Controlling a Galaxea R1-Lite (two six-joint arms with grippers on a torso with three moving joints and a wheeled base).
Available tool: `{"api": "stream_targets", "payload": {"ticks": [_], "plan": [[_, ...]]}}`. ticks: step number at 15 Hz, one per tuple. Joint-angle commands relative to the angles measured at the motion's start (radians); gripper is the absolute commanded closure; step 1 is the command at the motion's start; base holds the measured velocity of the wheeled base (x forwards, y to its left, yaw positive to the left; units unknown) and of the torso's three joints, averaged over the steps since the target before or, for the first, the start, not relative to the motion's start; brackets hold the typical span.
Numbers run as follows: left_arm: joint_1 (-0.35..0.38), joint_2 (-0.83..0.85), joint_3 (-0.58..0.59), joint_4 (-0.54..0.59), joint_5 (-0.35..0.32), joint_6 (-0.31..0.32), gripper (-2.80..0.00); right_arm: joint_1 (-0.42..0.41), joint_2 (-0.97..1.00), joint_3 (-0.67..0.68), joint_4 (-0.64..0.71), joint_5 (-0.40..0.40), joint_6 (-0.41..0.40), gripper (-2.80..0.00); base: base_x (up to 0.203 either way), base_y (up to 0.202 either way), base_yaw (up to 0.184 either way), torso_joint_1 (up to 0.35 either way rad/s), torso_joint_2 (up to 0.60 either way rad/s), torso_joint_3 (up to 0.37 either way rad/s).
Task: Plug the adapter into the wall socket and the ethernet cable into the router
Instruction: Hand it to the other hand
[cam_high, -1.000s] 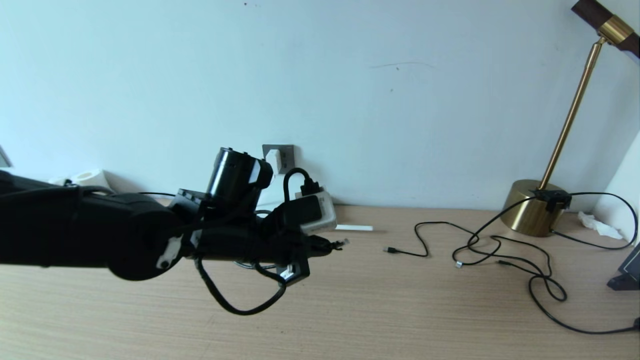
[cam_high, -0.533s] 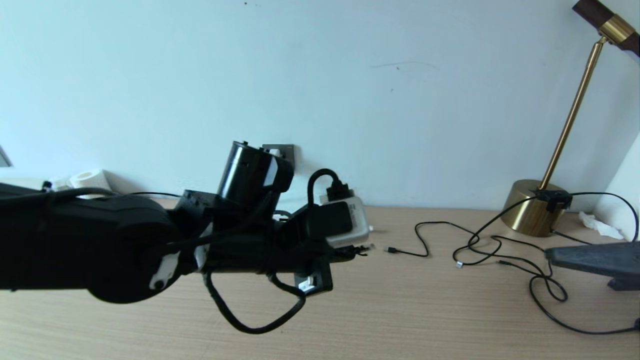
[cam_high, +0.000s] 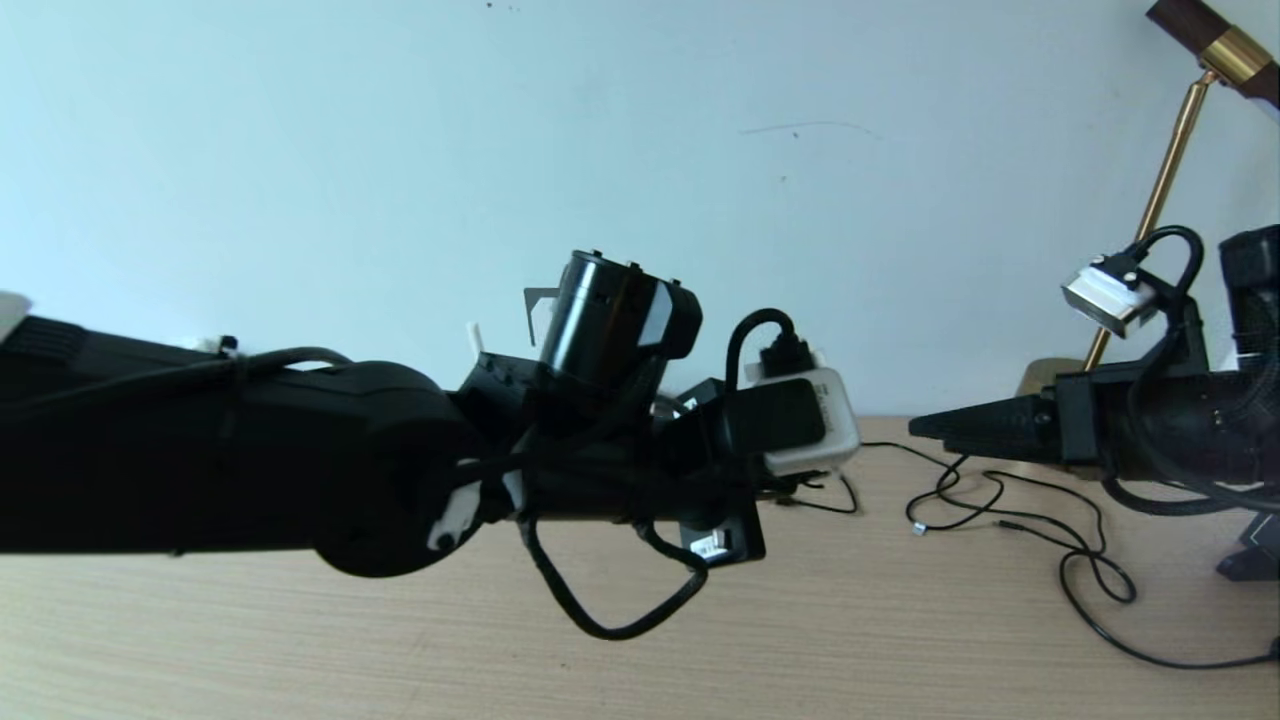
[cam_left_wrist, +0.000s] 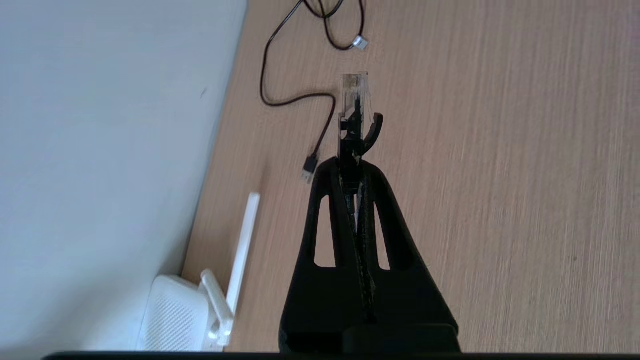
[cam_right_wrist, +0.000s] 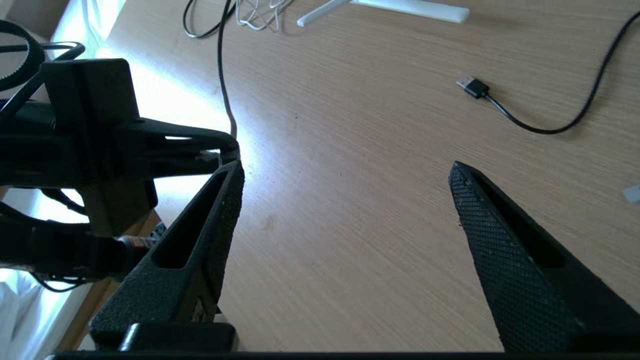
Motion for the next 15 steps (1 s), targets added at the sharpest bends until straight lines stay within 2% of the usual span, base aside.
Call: {"api": "stream_targets", "payload": {"ticks": [1,4,15], "plan": [[-0.025,0.031,-0.016,-0.003,-0.001,0.004,0.00,0.026,0.054,-0.005,-0.008,0.003,0.001,-2.80,0.000,0.000,0.000,0.000,0.00,0.000],[-0.025,0.053,-0.034,-0.012,0.016,0.004,0.00,0.042,0.058,-0.004,-0.008,0.007,0.004,-2.80,0.000,0.000,0.000,0.000,0.00,0.000],[-0.043,0.069,-0.073,-0.016,0.013,-0.005,0.00,0.125,0.079,0.001,-0.011,0.008,0.003,-2.80,0.000,0.000,0.000,0.000,0.00,0.000]]}}
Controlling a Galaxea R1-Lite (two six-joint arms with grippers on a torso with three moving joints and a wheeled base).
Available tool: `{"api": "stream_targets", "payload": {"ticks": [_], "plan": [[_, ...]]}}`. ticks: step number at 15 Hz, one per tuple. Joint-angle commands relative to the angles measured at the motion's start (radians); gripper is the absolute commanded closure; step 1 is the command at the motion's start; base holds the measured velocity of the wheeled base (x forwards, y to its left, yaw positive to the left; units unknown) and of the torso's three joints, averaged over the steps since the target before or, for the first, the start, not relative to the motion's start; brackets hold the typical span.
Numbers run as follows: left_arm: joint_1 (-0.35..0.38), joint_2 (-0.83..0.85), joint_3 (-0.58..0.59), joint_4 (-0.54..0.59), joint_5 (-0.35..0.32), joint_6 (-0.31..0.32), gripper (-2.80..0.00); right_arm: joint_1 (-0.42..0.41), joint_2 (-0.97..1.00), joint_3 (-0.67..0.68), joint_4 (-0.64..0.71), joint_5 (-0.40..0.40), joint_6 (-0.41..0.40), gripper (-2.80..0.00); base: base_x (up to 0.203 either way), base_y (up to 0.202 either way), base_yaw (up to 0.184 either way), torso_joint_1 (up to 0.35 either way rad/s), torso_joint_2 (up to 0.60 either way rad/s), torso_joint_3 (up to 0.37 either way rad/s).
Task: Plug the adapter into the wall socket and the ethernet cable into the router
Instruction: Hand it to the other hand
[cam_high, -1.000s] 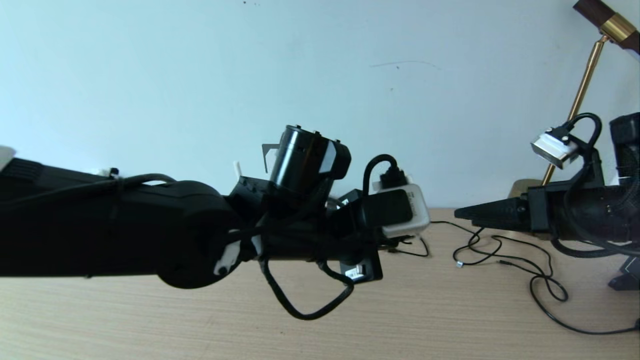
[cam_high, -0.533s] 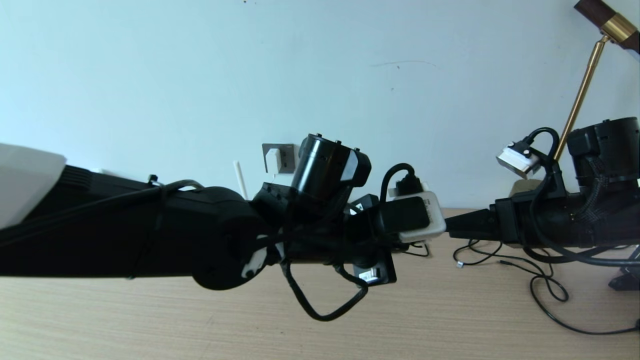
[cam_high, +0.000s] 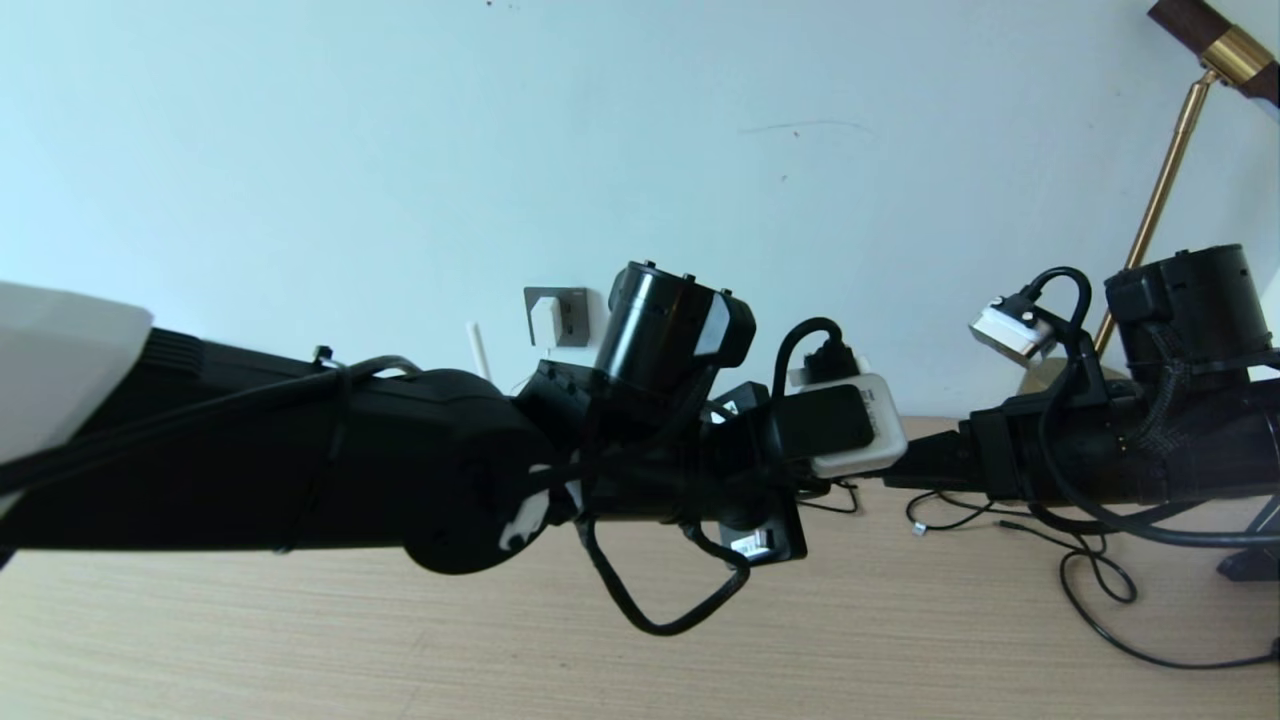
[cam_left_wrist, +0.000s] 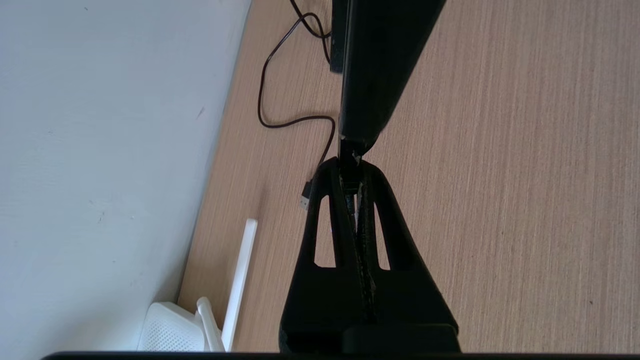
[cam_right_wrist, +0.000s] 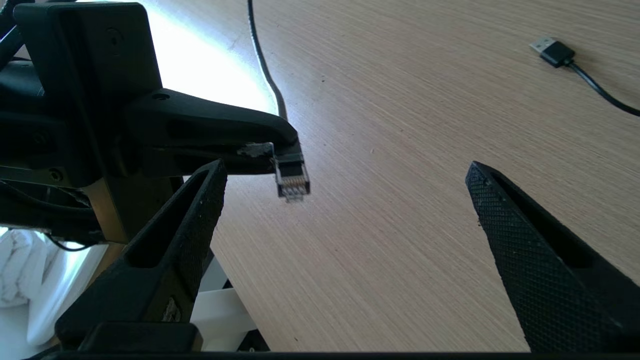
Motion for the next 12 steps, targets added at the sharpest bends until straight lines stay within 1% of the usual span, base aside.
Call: {"api": "stream_targets", "payload": {"ticks": [1,3,7,12], "plan": [[-0.010,-0.004,0.002,-0.005,-0.001,0.005,0.00,0.017,-0.002,-0.001,-0.002,0.004,0.002,-2.80,0.000,0.000,0.000,0.000,0.00,0.000],[-0.010,0.001,0.003,-0.026,-0.001,0.004,0.00,0.032,-0.003,0.000,-0.012,0.003,0.005,-2.80,0.000,0.000,0.000,0.000,0.00,0.000],[-0.010,0.001,0.008,-0.035,-0.001,0.004,0.00,0.037,-0.003,0.002,-0.012,0.003,0.006,-2.80,0.000,0.000,0.000,0.000,0.00,0.000],[-0.004,-0.014,0.051,-0.037,-0.001,0.006,0.00,0.036,-0.032,0.022,-0.012,0.003,0.006,-2.80,0.000,0.000,0.000,0.000,0.00,0.000]]}}
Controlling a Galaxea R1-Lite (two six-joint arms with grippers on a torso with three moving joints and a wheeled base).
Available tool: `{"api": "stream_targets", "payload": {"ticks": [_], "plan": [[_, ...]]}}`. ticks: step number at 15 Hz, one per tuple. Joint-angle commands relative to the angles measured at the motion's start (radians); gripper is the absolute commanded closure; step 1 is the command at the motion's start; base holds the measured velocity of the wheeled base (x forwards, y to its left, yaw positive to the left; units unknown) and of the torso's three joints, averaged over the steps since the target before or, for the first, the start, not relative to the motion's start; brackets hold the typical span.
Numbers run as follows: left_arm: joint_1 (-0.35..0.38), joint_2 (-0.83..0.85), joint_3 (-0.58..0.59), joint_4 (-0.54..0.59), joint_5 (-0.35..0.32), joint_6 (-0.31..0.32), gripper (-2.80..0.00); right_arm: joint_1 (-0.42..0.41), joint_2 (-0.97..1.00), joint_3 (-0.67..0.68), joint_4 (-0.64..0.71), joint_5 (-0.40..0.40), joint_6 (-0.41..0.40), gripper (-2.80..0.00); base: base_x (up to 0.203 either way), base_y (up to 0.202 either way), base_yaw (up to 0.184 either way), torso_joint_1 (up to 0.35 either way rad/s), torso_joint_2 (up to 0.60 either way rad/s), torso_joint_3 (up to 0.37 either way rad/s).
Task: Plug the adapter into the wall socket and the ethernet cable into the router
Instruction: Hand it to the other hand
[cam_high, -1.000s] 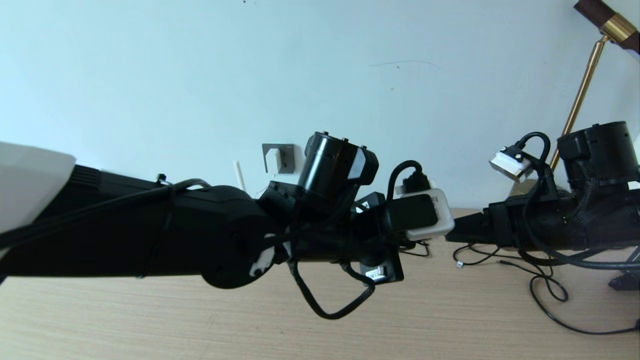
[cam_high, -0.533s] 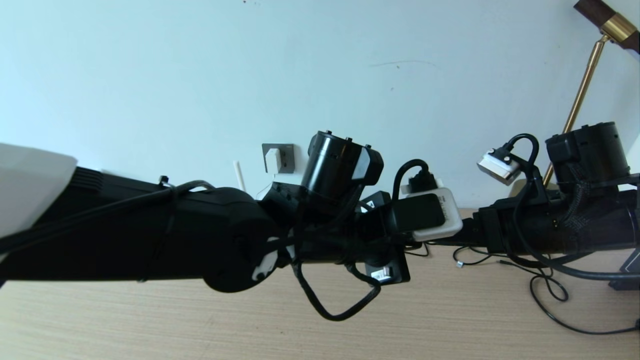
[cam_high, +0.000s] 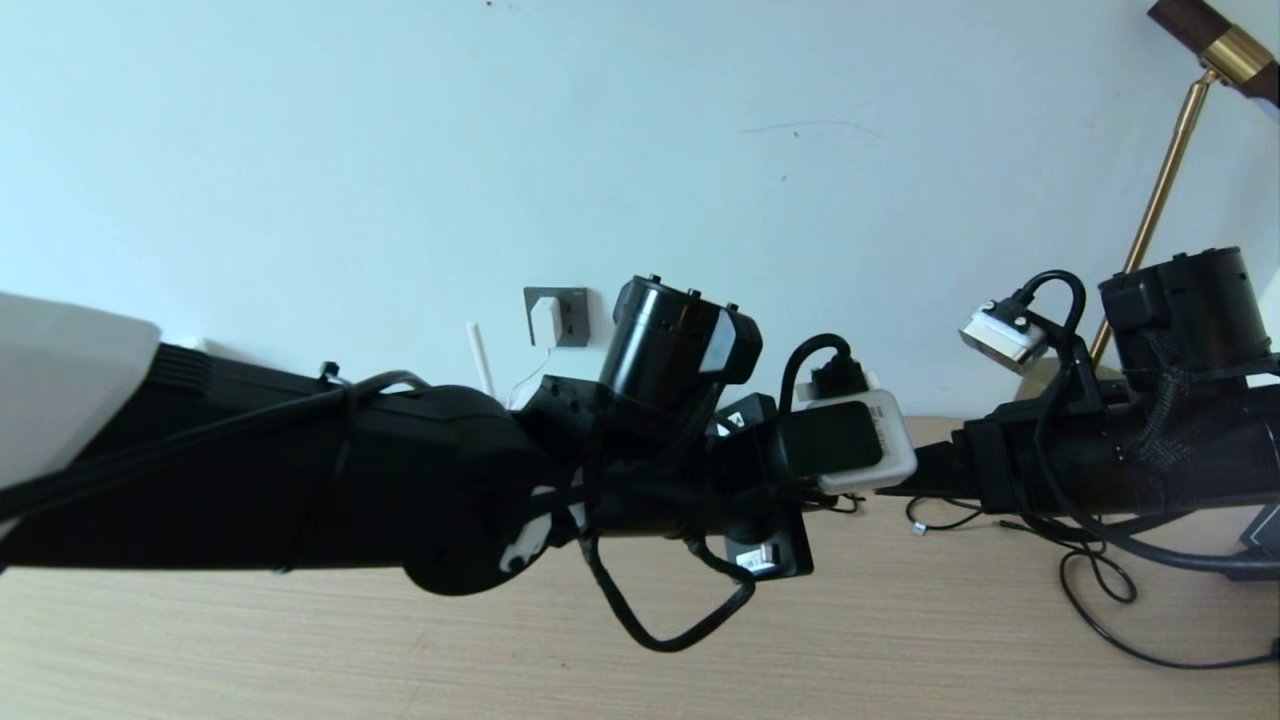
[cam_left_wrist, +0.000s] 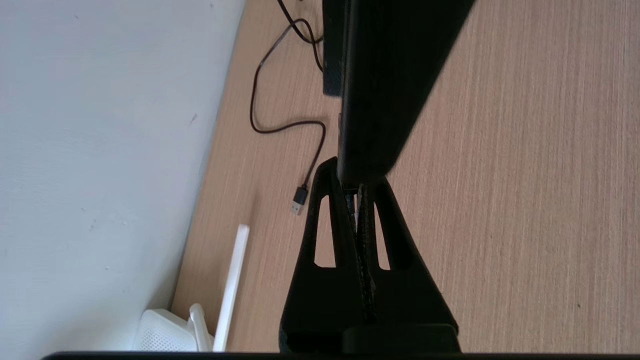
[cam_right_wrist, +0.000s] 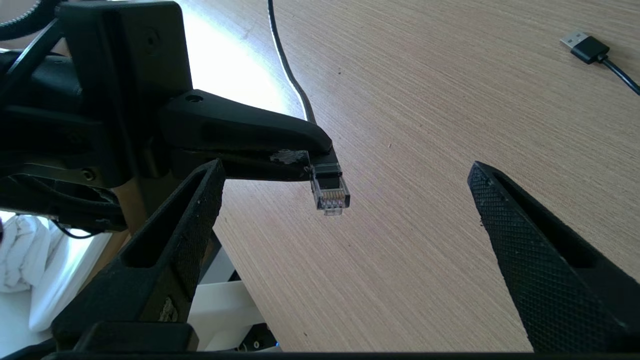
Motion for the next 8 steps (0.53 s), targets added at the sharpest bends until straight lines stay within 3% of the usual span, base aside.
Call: {"api": "stream_targets", "payload": {"ticks": [1,8], "plan": [[0.005,-0.011,0.018,-0.003,-0.001,0.006,0.00,0.000,-0.022,0.009,0.000,0.004,0.001,-2.80,0.000,0.000,0.000,0.000,0.00,0.000],[0.008,-0.007,0.019,-0.009,-0.001,0.008,0.00,0.001,-0.028,0.028,0.000,0.012,0.004,-2.80,0.000,0.000,0.000,0.000,0.00,0.000]]}}
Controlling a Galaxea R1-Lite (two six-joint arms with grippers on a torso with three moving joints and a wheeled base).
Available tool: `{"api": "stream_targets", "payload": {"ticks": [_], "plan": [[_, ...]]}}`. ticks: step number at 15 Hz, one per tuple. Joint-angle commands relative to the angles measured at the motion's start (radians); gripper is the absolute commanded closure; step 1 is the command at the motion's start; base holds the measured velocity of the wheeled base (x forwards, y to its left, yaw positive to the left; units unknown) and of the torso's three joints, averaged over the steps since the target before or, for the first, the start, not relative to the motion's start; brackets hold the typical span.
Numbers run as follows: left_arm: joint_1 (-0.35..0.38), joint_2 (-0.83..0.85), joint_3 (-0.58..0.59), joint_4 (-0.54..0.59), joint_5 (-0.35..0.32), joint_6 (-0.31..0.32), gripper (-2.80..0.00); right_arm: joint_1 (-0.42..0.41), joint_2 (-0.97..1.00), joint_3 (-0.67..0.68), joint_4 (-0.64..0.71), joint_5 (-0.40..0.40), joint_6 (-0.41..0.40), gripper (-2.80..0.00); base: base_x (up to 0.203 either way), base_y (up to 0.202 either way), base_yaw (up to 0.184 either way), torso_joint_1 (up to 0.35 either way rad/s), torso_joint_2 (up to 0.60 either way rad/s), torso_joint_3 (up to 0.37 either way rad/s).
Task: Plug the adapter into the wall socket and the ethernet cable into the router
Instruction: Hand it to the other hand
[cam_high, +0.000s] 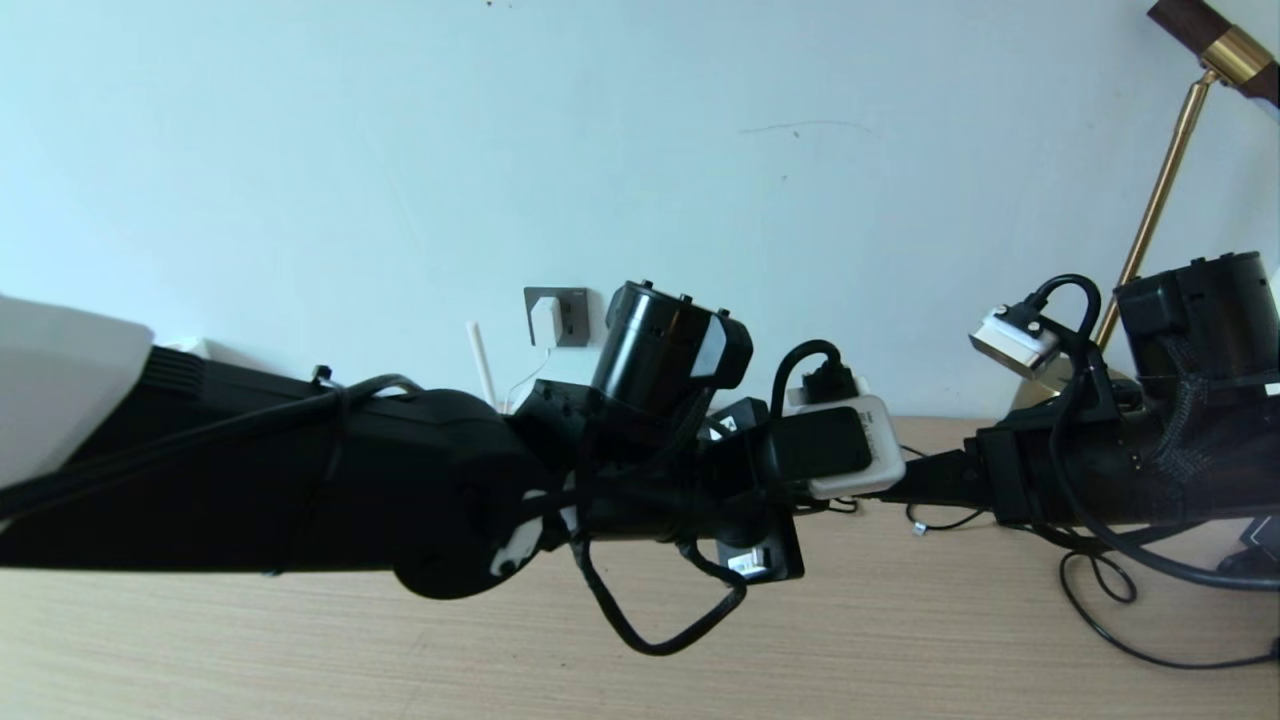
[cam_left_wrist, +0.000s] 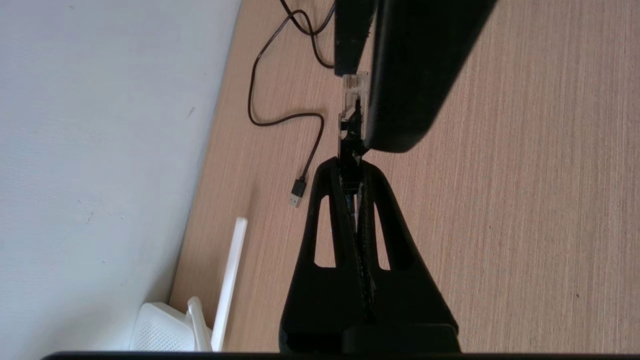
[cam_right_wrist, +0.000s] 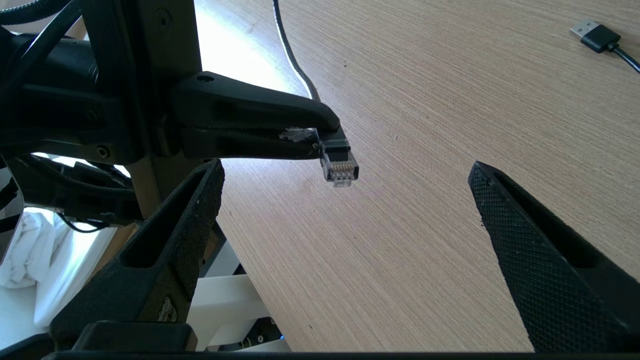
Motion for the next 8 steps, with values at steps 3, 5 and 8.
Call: {"api": "stream_targets", "payload": {"ticks": [3,5,8], "plan": [[0.000,0.007,0.003,-0.032,-0.004,0.004,0.00,0.001,-0.011,0.010,0.000,0.004,0.001,-2.80,0.000,0.000,0.000,0.000,0.00,0.000],[0.000,0.007,0.003,-0.032,-0.004,0.004,0.00,0.001,-0.011,0.008,0.000,0.004,0.001,-2.80,0.000,0.000,0.000,0.000,0.00,0.000],[-0.002,0.001,0.014,-0.032,-0.006,0.004,0.00,0.000,-0.008,0.007,-0.001,0.004,0.001,-2.80,0.000,0.000,0.000,0.000,0.00,0.000]]}}
